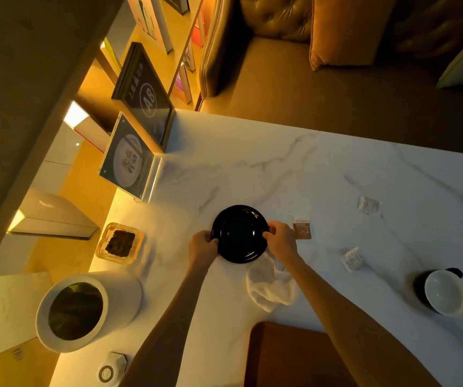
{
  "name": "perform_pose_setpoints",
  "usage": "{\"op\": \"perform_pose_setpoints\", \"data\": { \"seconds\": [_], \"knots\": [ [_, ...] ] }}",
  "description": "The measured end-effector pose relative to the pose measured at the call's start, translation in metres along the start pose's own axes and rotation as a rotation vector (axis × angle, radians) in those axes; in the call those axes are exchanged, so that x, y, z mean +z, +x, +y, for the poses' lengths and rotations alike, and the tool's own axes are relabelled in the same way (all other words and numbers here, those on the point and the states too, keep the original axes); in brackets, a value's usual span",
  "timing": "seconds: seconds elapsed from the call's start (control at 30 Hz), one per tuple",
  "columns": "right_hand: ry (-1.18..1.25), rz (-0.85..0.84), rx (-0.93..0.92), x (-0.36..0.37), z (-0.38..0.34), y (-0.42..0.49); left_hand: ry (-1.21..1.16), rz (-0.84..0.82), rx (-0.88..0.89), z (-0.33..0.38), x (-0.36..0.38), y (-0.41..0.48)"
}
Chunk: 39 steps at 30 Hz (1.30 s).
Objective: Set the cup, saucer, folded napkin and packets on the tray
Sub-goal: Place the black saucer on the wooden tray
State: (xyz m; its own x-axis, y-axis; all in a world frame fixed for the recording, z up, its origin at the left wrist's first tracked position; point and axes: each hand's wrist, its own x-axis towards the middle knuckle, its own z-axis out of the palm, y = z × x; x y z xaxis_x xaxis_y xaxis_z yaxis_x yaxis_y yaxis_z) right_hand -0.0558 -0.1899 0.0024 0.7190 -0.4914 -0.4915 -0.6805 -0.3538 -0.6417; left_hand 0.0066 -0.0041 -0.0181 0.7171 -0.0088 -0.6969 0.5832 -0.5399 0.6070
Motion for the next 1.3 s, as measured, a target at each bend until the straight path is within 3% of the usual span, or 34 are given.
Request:
{"op": "perform_pose_setpoints", "data": {
  "seconds": [0.43, 0.87, 1.3],
  "knots": [
    [0.115, -0.014, -0.045, -0.022, 0.023, -0.107, 0.003, 0.002, 0.105, -0.033, -0.021, -0.101],
    [0.201, -0.038, 0.063, -0.058, 0.116, -0.261, -0.008, -0.067, 0.176, -0.11, 0.011, -0.247],
    [0.361, -0.016, 0.235, -0.043, 0.188, -0.337, 0.206, -0.121, 0.108, -0.17, 0.04, -0.301]
  ]
}}
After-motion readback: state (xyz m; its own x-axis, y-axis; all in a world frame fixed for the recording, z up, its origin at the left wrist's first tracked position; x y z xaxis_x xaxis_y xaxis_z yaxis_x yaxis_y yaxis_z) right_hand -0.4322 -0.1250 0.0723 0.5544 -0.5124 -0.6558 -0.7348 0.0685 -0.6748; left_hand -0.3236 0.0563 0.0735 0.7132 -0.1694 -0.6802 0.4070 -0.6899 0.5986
